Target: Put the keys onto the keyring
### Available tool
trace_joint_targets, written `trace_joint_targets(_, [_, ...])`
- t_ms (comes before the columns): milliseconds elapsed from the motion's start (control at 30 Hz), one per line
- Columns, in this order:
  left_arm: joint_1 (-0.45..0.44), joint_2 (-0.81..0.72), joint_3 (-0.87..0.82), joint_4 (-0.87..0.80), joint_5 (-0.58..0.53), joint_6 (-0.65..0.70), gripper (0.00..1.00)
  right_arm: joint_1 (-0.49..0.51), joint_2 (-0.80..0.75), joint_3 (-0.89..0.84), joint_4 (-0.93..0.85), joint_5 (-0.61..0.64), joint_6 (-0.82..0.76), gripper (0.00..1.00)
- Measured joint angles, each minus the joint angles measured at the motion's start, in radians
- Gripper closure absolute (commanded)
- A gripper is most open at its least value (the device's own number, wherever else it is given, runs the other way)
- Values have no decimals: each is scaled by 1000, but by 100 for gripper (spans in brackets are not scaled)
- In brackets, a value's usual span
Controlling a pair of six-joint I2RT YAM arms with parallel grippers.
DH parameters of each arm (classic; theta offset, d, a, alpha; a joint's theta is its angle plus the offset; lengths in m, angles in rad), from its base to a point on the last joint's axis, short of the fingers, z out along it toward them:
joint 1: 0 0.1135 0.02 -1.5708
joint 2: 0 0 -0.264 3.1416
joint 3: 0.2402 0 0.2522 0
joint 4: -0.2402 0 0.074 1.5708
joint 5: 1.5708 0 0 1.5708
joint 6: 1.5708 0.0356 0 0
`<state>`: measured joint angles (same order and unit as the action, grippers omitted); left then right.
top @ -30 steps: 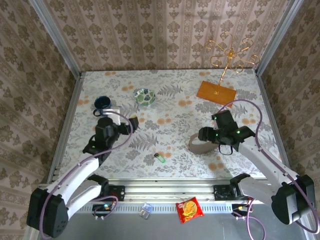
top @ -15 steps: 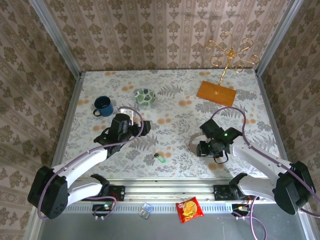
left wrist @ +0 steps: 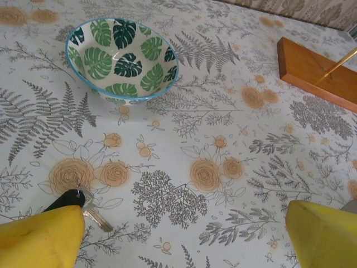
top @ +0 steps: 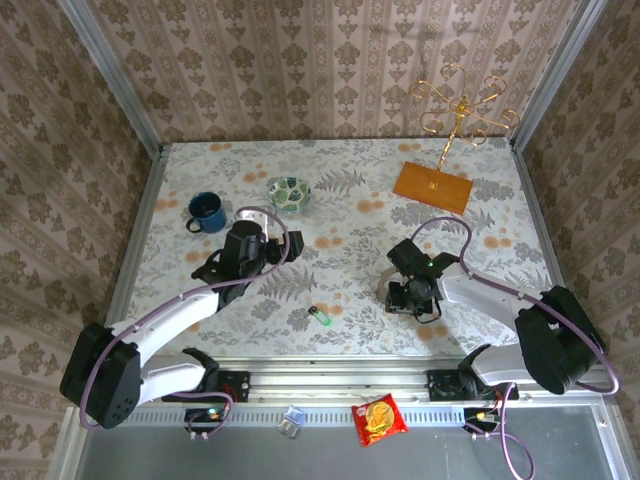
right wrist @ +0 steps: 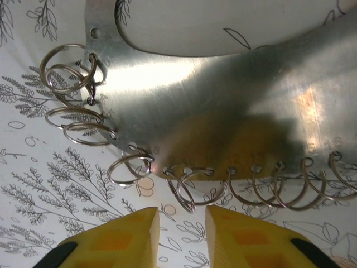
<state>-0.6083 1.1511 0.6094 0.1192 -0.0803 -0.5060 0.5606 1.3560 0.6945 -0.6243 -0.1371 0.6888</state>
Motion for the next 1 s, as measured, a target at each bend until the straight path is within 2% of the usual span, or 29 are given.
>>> trace_joint_targets(167, [0, 0, 0, 2, -14, -8, 6, 0, 19, 0, 9, 0, -3, 84])
trace_joint_targets(267, [0, 0, 0, 2, -18, -14, 6, 0, 20, 0, 9, 1, -4, 87])
trace_joint_targets(767, [0, 17, 0, 0, -26, -16, 9, 0, 63, 14, 17, -9, -9, 86])
trace_joint_targets(933, [-1, 17, 3, -1, -33, -18, 10, 0, 69, 27, 17, -14, -18, 98])
trace_joint_targets(1000, [-4, 17, 6, -5, -38, -18, 11, 0, 70, 31, 16, -14, -19, 100])
